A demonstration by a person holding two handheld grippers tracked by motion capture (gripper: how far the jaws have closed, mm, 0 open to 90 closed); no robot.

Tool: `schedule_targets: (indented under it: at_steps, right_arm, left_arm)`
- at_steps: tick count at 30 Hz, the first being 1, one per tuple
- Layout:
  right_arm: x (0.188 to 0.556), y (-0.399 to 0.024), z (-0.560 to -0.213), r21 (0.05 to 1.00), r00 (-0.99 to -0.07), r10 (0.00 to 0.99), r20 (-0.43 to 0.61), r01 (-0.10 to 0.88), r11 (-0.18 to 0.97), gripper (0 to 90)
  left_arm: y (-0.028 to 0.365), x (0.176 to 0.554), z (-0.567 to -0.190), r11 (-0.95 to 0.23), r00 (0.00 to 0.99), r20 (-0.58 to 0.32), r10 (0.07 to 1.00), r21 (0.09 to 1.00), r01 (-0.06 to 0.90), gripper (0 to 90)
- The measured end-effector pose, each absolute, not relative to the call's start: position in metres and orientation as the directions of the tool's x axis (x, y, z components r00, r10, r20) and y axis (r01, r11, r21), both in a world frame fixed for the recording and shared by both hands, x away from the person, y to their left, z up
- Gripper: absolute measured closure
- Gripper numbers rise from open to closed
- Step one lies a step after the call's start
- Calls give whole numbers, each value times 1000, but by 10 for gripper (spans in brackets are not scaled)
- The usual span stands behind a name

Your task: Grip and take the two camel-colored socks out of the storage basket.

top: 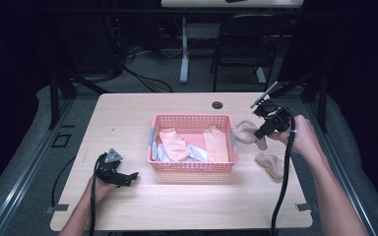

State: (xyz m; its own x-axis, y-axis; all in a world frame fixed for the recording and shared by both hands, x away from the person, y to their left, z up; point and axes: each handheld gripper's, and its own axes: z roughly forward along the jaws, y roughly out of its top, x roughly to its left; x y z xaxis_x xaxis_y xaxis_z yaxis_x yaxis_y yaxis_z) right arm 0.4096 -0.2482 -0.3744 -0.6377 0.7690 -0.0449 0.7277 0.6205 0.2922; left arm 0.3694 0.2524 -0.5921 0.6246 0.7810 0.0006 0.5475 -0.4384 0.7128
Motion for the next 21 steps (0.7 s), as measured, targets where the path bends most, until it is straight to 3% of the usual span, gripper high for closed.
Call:
schedule_targets:
  at_steps: [21]
  right_arm:
    - [407, -281, -404, 257, -577, 816, -23, 785, 563, 841]
  left_arm:
    - [252, 369, -592, -439, 625, 1, 781, 713, 547, 1]
